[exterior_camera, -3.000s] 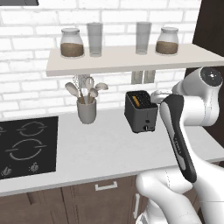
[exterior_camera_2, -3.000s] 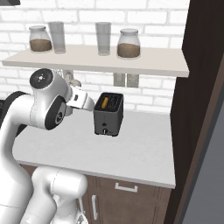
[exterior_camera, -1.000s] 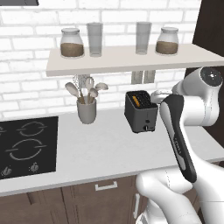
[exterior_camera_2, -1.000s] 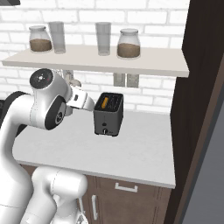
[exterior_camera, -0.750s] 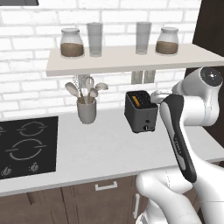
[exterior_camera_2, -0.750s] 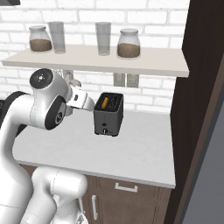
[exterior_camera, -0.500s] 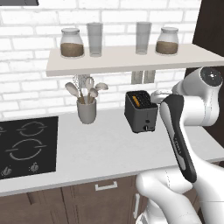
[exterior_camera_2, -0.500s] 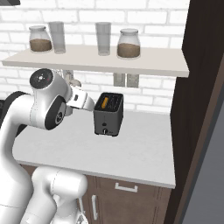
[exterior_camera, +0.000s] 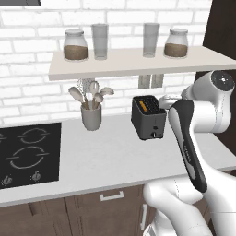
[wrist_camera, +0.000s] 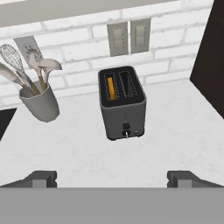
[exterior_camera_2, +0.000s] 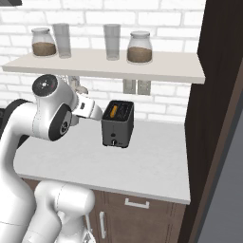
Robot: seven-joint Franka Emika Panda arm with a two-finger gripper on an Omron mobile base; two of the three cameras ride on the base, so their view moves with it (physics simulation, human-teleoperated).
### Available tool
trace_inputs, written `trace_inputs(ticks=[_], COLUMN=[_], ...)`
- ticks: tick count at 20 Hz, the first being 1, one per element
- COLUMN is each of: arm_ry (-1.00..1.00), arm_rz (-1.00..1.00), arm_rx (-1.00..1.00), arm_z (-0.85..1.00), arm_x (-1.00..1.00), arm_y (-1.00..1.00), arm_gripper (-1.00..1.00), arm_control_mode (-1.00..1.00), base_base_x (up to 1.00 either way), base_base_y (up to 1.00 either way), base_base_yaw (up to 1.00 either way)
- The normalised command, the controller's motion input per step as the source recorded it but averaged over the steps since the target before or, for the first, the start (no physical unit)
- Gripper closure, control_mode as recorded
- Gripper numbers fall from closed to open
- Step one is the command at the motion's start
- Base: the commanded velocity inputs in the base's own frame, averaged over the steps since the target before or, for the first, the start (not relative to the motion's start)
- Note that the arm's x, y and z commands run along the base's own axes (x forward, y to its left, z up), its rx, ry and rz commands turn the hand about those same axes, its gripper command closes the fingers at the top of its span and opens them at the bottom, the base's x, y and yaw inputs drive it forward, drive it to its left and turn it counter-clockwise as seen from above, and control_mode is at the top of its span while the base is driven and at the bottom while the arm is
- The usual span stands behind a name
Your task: Start the toaster. Once the lever pops up, take the bread to the plate on the dining counter.
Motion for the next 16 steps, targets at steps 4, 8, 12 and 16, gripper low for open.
trace_inputs(ticks=[4,8,12,16], arm_ry=[0.0,0.0,0.0,0.0], arm_rz=[0.0,0.0,0.0,0.0], arm_rx=[0.0,0.0,0.0,0.0], arm_z=[0.0,0.0,0.0,0.0], arm_x=[0.0,0.0,0.0,0.0], arm_y=[0.0,0.0,0.0,0.0], arm_gripper=[-1.0,-1.0,-1.0,-1.0], arm_control_mode=[-1.0,-1.0,-1.0,-1.0], base_base_x=[0.0,0.0,0.0,0.0], base_base_y=[0.0,0.0,0.0,0.0], base_base_yaw=[0.0,0.0,0.0,0.0])
